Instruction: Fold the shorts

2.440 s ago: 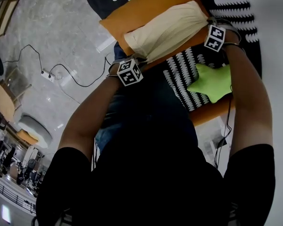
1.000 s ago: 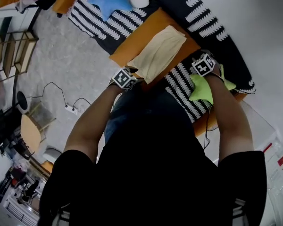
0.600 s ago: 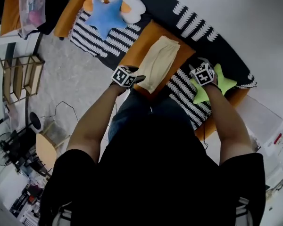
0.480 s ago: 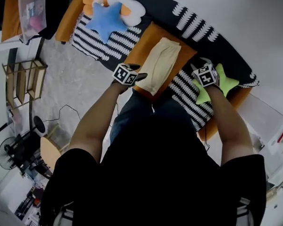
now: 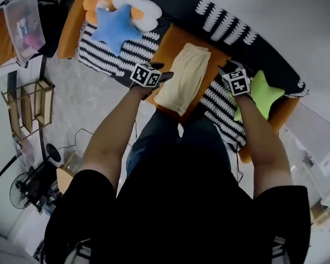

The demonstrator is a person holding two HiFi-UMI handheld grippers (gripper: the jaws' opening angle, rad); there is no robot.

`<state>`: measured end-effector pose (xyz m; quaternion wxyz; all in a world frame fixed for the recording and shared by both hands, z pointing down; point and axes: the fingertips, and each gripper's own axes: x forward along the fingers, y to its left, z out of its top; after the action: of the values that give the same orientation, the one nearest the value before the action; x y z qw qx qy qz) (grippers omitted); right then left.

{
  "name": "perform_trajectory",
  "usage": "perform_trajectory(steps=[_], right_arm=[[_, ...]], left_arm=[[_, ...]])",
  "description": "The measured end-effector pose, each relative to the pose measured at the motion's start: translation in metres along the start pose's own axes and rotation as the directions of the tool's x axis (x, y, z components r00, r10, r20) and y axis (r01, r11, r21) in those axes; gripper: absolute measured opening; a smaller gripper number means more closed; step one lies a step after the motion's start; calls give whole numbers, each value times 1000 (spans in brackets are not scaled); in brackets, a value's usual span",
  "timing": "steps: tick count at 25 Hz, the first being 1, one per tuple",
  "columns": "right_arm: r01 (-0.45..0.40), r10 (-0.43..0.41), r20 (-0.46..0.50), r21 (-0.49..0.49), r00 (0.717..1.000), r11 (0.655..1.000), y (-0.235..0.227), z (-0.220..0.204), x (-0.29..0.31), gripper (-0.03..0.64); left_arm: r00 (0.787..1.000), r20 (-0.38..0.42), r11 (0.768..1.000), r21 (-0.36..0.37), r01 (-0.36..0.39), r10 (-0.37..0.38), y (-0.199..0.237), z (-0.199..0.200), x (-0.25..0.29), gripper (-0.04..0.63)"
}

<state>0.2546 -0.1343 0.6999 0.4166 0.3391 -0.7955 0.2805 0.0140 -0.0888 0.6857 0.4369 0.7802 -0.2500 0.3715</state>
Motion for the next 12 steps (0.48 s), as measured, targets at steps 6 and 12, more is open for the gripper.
perform_trajectory(steps=[6,12], right_arm=[[-22,19,23,119,1000,993,-6,8,47,213],[-82,76,37,172,996,982,-9,2,96,224]], left_arm=[[1000,11,996,80,-25,24,29,26,36,271],[999,9,994,100,38,-39,45,56,82,270]])
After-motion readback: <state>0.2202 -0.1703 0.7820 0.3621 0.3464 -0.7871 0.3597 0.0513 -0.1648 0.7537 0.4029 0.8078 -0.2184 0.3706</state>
